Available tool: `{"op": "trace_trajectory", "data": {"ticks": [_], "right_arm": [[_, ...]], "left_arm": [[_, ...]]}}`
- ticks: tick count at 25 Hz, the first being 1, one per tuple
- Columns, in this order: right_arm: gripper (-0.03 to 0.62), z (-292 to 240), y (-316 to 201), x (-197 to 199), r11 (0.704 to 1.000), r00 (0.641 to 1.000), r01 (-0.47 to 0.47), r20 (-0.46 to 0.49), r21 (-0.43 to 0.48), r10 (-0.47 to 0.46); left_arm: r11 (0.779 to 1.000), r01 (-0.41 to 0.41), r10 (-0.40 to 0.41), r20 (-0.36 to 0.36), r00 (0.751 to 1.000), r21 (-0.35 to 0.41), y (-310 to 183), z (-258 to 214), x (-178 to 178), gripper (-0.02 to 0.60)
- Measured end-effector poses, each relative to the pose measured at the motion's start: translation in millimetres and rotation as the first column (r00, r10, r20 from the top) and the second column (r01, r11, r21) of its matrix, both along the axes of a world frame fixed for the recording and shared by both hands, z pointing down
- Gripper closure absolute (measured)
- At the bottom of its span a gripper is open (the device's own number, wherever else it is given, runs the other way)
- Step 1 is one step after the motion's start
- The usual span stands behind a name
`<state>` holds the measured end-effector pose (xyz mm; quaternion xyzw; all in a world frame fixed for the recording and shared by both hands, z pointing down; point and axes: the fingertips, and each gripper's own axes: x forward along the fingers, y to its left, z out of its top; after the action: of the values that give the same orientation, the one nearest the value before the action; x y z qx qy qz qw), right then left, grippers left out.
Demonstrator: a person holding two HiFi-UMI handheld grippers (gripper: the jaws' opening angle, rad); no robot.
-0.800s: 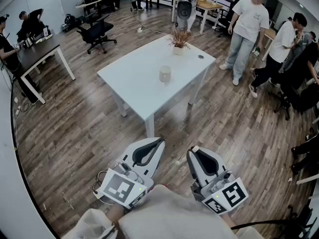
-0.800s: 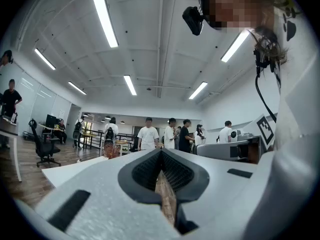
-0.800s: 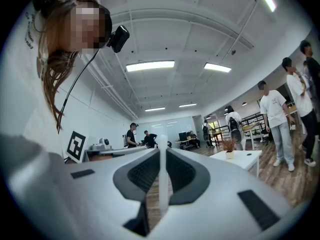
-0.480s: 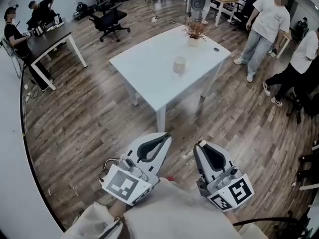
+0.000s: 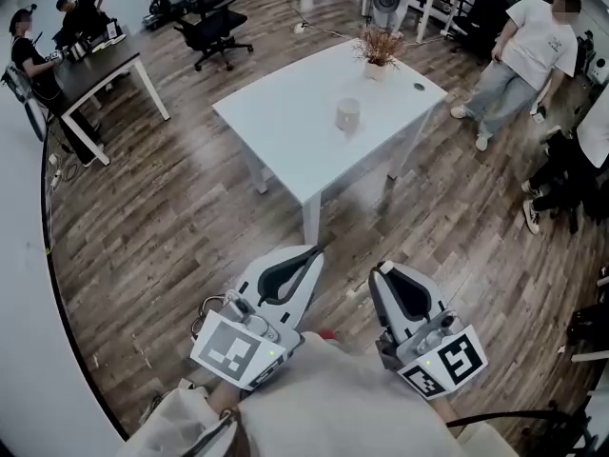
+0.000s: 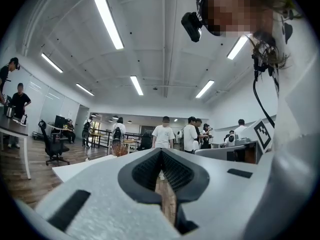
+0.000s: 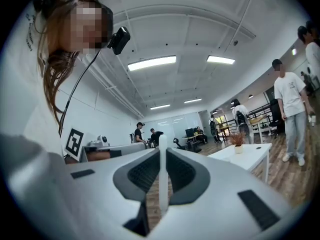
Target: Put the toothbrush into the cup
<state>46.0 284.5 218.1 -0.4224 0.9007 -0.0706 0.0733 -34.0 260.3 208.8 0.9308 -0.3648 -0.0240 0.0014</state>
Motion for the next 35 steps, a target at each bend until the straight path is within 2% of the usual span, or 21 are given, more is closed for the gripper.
{"op": "trace_trajectory", "data": {"ticks": [9,22,29,35], "right_arm": [[0.545,0.7,-1.4,-0.8,1.000,1.000,-0.007,-0.016,0.001,0.007],[0.546,6.8,-9.2,-26.1,0.999,0.999,-0.048,-0.023,-0.026,0.047],[0.546,11.6,-33.5,-33.0,0.999,0.999,-0.044,-0.023,-0.027,0.043],[0.545,12.0,-71.6,-25.2,0.999,0.999,-0.027,-0.024,-0.020,0.026]], "left_arm": [[1.000,0.003,-0.003,-0.010,1.000,0.005,-2.3,1.3,-10.4,0.574],[1.000,-0.017,0.017,-0.031,0.999,0.001,-13.3,7.4,-39.9,0.572],[1.000,-0.001,0.000,-0.033,0.999,-0.008,-36.3,16.0,-52.9,0.573],[1.000,0.016,-0.016,-0.037,0.999,-0.006,-73.8,16.8,-45.3,0.573]]}}
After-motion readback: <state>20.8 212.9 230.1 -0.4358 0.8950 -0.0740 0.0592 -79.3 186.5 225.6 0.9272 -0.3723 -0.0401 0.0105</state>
